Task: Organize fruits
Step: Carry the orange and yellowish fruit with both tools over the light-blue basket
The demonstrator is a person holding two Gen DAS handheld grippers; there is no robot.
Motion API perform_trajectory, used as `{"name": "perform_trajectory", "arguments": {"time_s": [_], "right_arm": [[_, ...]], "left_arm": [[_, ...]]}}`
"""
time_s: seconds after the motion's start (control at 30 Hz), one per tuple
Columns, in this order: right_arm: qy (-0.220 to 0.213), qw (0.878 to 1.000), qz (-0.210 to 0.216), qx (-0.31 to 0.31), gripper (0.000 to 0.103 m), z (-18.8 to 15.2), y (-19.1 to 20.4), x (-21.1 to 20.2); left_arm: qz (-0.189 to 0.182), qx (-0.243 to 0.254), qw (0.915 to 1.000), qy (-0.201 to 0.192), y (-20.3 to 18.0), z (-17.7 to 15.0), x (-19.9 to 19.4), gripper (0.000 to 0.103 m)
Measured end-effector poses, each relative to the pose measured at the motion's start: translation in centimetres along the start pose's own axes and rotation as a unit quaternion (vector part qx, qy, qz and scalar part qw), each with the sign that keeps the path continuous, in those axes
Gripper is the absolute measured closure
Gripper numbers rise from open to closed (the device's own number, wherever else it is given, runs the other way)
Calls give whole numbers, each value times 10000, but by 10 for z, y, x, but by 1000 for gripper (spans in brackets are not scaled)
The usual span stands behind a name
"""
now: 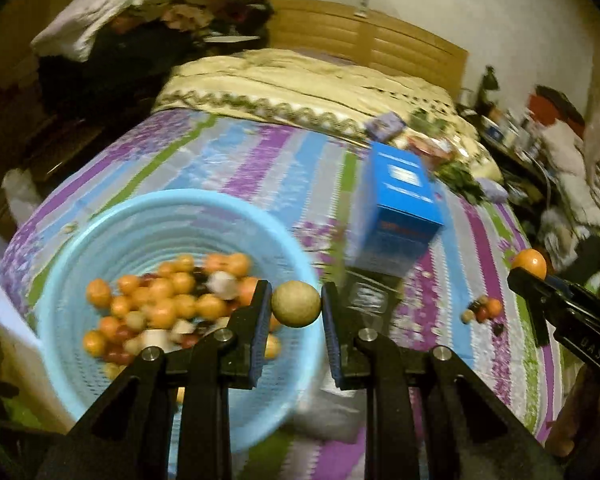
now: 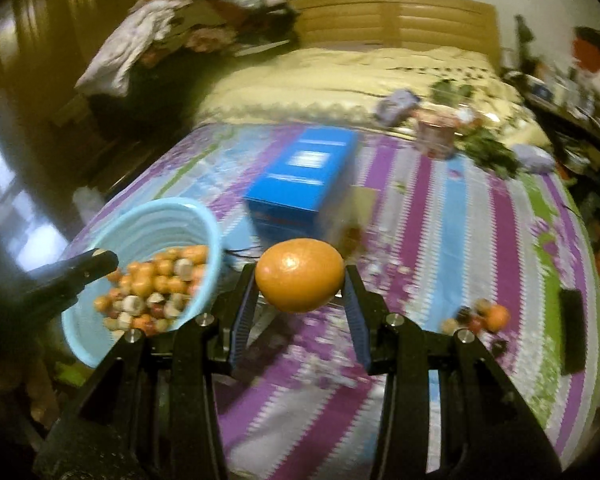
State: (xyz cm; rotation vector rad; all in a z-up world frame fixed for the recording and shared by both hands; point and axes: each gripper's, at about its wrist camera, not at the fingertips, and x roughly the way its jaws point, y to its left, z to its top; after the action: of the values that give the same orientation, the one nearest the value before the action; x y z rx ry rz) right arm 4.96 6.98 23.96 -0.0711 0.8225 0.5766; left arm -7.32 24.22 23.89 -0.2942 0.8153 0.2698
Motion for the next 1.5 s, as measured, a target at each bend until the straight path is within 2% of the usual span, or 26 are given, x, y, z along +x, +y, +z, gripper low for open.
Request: {"name": "perform_trajectory", "arguments": {"time_s": [0.13, 0.4, 0.7, 1.03, 1.5], "right_arm": [[149, 9992, 288, -246, 60, 12, 42, 17], [668, 9938, 644, -619, 60, 24, 100, 53], [1266, 9859, 702, -840, 60, 27, 129, 89], [1544, 9824, 519, -916, 60, 26, 136, 111], [1599, 9809, 518, -979, 60, 27, 139, 118]], "left_arm": [[163, -264, 9995, -26, 44, 6, -6, 78], [482, -552, 9973, 97, 100, 9, -6, 78], [638, -810, 9939, 401, 146, 3, 13, 78], [704, -891, 9922, 524, 163, -1, 20, 78], [692, -871, 9917, 641, 163, -4, 30, 78]]}}
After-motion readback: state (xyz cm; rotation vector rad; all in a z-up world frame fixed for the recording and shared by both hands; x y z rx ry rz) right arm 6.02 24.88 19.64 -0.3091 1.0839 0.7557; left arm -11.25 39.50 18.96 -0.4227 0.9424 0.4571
